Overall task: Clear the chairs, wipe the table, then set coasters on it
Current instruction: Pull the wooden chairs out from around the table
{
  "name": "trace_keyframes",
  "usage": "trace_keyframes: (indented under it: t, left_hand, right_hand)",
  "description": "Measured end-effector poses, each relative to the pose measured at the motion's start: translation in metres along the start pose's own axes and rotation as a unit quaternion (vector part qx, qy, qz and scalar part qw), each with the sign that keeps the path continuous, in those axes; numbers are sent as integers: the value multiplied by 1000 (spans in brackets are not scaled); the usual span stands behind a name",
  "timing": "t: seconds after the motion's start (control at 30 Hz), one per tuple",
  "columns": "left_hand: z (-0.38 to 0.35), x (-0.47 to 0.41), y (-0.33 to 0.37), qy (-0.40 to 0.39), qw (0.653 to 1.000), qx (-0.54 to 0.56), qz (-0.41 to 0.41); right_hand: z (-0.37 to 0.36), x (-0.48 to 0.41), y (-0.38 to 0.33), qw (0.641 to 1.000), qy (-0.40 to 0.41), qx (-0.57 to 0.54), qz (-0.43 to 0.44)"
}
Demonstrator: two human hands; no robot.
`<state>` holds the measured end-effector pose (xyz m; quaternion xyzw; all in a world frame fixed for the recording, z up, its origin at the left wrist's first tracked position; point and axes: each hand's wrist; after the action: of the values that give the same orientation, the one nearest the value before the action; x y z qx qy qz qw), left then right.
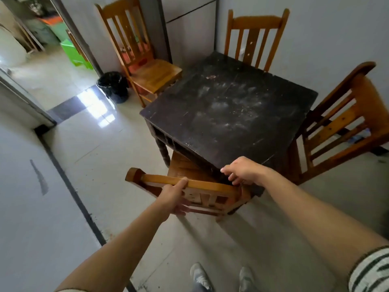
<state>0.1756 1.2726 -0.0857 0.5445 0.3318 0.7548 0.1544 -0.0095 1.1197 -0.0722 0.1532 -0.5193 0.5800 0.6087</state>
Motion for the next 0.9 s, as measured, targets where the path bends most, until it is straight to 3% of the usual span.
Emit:
trace_keyframes:
  t: [0.07, 0.1, 0.17, 0.2, 0.23, 0.27, 0.37, 0.6, 0.9]
  left_hand:
    - [8, 5, -7, 24, 969, -184, -161]
    - [18, 5, -9, 65, 914, -304, -262]
    - [39, -3, -11, 145, 723, -512, -440]
    - [47, -10, -12, 154, 640, -578, -483]
    - [53, -18, -12, 146, 590, -629, -485]
    - [57, -25, -13, 134, 564, -669, -466]
    - [58, -42, -12, 84, 567, -730, -374]
    - [29, -51, 2, 69, 590, -689, -416]
    - [23, -52, 7, 86, 622, -666, -402]
  right_hand:
    - [-16, 17, -5, 991, -9, 121, 55]
    - [-27, 24, -3, 976, 10, 206, 65]
    - [-48, 32, 6, 915, 123, 375, 84]
    - [-56, 32, 11, 887, 185, 411, 100]
    - [-60, 30, 14, 873, 225, 417, 111]
    - [-61, 28, 15, 868, 245, 414, 117]
    - [-57, 22, 16, 866, 242, 419, 125]
    - [-17, 9, 25, 850, 260, 441, 123]
    - [-10, 4, 19, 874, 216, 423, 101]
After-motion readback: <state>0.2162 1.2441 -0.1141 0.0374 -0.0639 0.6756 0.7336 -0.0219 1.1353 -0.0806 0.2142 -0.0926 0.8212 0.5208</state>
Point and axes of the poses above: each hand's wrist, its own x-axis away from the middle knuckle, its own z-axis out of the back of the hand, y = z × x, and after that the axes turned 8 degrees about -z, right-handed
